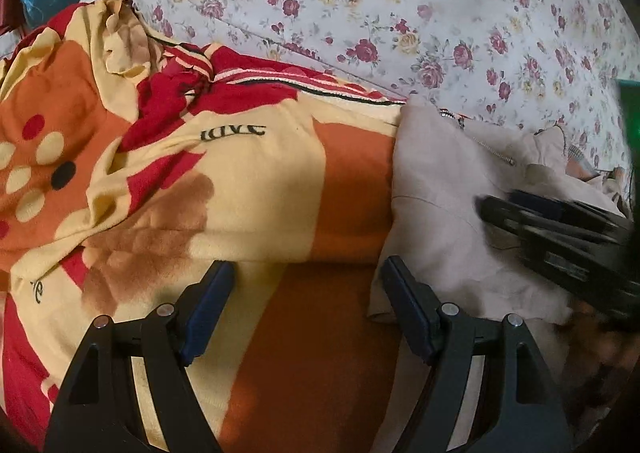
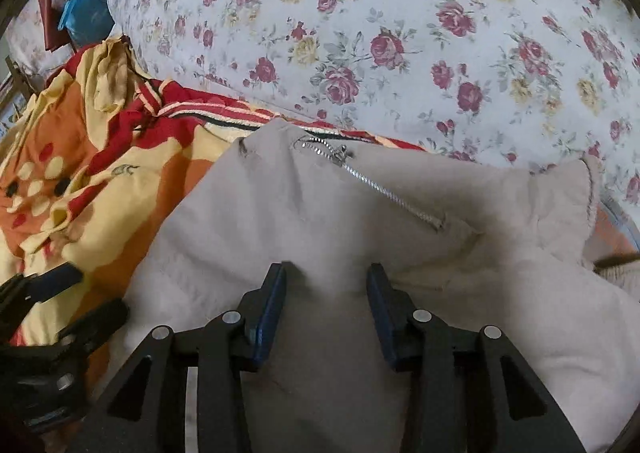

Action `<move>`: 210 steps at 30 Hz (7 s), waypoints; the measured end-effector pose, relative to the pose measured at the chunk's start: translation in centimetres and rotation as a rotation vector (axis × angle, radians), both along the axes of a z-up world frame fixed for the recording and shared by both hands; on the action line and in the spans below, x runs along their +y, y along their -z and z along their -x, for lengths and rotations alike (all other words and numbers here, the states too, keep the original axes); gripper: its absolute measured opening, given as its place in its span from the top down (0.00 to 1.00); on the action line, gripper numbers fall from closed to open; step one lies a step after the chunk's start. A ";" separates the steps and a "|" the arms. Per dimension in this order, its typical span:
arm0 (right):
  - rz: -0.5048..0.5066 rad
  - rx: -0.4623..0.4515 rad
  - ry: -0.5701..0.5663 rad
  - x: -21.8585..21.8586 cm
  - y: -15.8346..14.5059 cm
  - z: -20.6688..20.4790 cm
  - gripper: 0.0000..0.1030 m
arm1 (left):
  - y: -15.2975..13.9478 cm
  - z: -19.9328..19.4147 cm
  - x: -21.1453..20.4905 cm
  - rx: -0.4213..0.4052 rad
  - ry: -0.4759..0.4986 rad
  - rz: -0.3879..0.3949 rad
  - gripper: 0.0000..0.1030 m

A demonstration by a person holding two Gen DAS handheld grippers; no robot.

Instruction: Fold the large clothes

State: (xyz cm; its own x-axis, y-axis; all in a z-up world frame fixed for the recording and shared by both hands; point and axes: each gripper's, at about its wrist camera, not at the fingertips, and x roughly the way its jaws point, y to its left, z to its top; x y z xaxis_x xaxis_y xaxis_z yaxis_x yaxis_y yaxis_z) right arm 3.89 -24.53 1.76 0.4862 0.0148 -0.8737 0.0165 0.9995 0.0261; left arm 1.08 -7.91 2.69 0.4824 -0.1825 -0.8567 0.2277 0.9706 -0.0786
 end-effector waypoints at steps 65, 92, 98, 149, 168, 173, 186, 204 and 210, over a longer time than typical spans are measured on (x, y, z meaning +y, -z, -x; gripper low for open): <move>0.046 -0.162 0.702 -38.3 -11.9 25.6 0.24 | -0.7 2.9 -6.1 -0.023 0.132 0.041 0.25; 0.077 -0.515 0.705 -35.2 -26.9 29.1 0.98 | -4.6 3.3 -3.8 -0.108 0.077 0.155 0.25; 0.023 -0.451 0.362 -22.4 -24.2 20.8 0.98 | -4.9 2.8 -2.5 -0.103 0.048 0.193 0.24; -0.084 -0.141 0.303 -21.2 -7.6 27.3 0.31 | -10.8 -0.6 -6.8 0.026 0.035 0.381 0.80; -0.067 -0.079 0.523 -26.5 -5.9 32.0 0.88 | -2.0 1.7 -9.4 0.167 0.072 0.266 0.79; -0.124 -0.176 0.586 -27.2 -9.0 34.7 0.57 | -1.9 2.0 -9.0 0.165 0.089 0.278 0.79; -0.434 -0.085 0.597 -32.8 -5.0 17.6 0.34 | -1.0 2.0 -9.4 0.185 0.093 0.246 0.79; -0.332 -0.292 0.637 -35.0 -9.4 24.9 0.43 | 0.1 1.5 -10.7 0.175 0.143 0.251 0.72; -0.351 -0.148 0.508 -31.5 -6.3 20.7 0.78 | -1.4 1.2 -9.6 0.117 0.114 0.263 0.74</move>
